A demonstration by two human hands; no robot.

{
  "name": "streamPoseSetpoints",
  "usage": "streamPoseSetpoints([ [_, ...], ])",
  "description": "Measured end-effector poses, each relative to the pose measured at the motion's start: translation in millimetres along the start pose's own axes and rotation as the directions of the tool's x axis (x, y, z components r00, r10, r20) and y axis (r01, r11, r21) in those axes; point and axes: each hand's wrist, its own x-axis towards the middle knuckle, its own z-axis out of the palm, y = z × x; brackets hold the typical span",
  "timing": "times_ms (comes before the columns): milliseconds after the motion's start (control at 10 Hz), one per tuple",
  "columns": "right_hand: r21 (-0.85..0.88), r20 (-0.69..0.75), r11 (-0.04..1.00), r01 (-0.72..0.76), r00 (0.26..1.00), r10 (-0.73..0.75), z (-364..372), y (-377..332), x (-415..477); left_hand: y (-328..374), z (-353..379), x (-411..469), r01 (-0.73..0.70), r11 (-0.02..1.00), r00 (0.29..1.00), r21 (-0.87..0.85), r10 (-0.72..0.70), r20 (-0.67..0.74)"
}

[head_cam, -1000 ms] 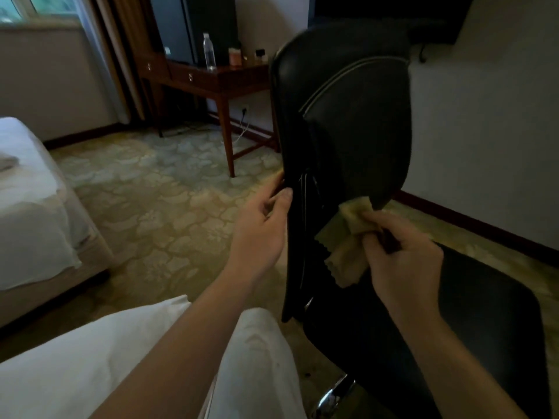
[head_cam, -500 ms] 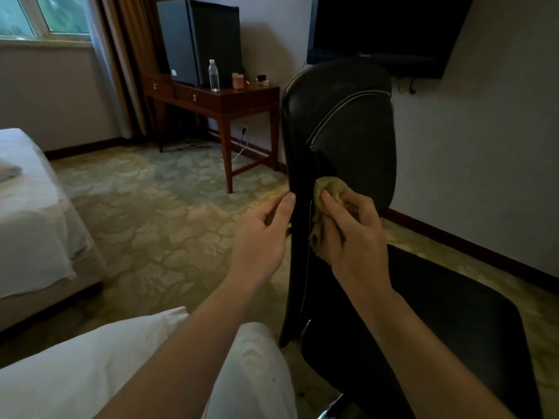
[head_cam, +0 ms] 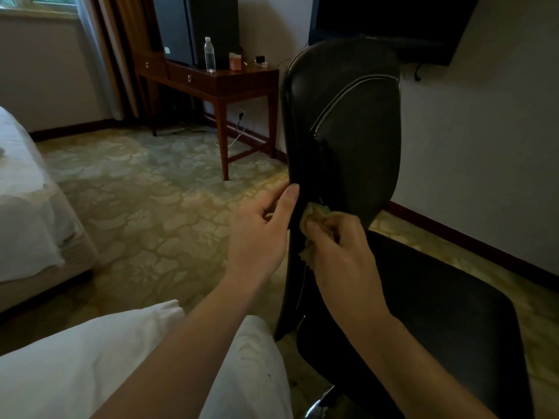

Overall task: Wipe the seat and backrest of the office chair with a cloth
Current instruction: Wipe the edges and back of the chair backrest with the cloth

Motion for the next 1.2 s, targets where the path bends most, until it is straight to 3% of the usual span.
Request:
streamPoseSetpoints([
  [100,-0.105,0.087,0.994,0.023,0.996,-0.014,-1.9,2.6,-5.9,-3.5,2.0,-1.2,-0.003,1.000,1.000,0.004,0.003,-0.015],
  [300,-0.179,0.002,0.976,0.125,0.992,-0.127,-23.0,1.7,13.4,-11.2,-0.7,-3.6,0.044,0.997,0.998,-0.067,-0.041,0.048],
  [400,-0.094,0.004,0.993,0.074,0.997,-0.074,-14.0,-0.2,22.6,-9.3,-1.9,-3.3,0.074,0.993,0.996,-0.092,-0.069,0.056],
  [500,-0.150,0.087,0.987,0.065,0.995,-0.052,-10.7,-1.4,18.3,-8.9,-2.1,-3.1,0.079,0.992,0.996,-0.103,-0.074,0.051],
  [700,-0.160,0.053,0.977,0.141,0.990,-0.134,-7.8,7.0,11.7,-9.4,0.1,-5.6,0.039,0.995,0.999,-0.091,-0.038,0.016],
  [800,-0.261,0.196,0.948,0.181,0.972,-0.132,-7.7,13.4,0.1,-9.7,0.5,-6.3,0.034,0.996,0.999,-0.078,-0.032,0.019],
  [900,-0.253,0.242,0.956,0.147,0.967,-0.084,-11.2,8.9,-3.5,-7.5,1.2,-7.5,0.025,0.997,1.000,-0.076,-0.024,0.017],
  [1000,-0.139,0.148,0.987,0.082,0.987,-0.062,-25.0,1.6,3.0,-6.7,1.6,-8.3,0.026,0.995,1.000,-0.097,-0.025,0.011],
  [1100,-0.157,0.032,0.980,0.125,0.992,-0.121,-34.7,-5.2,11.8,-7.8,1.7,-9.1,0.021,0.994,1.000,-0.107,-0.020,0.014],
  [1200,-0.126,0.051,0.983,0.137,0.990,-0.132,-22.8,-4.6,19.0,-9.0,1.5,-9.9,0.028,0.993,1.000,-0.118,-0.026,0.017],
])
